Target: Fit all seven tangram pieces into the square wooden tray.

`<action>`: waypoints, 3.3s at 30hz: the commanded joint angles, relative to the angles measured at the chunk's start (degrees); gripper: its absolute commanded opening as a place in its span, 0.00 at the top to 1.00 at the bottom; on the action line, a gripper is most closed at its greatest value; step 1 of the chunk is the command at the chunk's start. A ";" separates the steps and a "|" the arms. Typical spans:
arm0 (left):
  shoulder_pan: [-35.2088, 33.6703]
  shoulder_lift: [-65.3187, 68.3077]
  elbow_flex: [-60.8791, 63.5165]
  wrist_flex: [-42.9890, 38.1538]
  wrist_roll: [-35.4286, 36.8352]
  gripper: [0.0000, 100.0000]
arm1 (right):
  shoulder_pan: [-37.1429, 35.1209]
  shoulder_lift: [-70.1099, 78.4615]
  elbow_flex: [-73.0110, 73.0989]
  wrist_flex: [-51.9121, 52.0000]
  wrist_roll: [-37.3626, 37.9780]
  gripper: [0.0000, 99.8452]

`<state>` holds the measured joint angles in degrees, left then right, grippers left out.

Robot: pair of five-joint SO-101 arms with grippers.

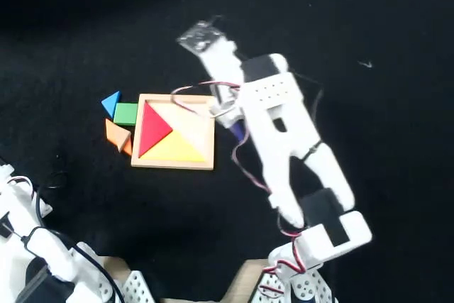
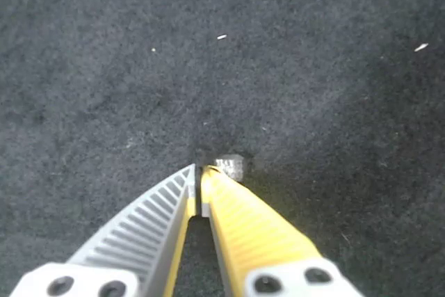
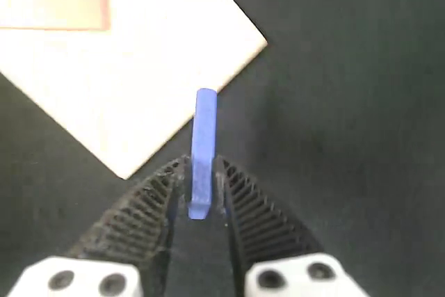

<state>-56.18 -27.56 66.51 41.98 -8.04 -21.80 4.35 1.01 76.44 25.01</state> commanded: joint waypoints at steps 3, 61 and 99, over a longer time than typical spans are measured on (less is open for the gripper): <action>0.48 -0.44 -0.22 -0.70 0.00 0.97 | -5.89 9.19 -14.64 1.58 -5.10 0.99; 0.92 -0.44 -0.22 -0.70 0.00 0.97 | -7.82 34.15 -40.92 10.90 -5.98 0.98; 0.92 -0.44 -0.13 -0.70 0.00 0.97 | -9.85 45.05 -46.64 11.52 -6.15 0.99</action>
<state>-55.91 -27.56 66.68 41.98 -8.04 -30.95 47.96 -42.59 89.71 18.86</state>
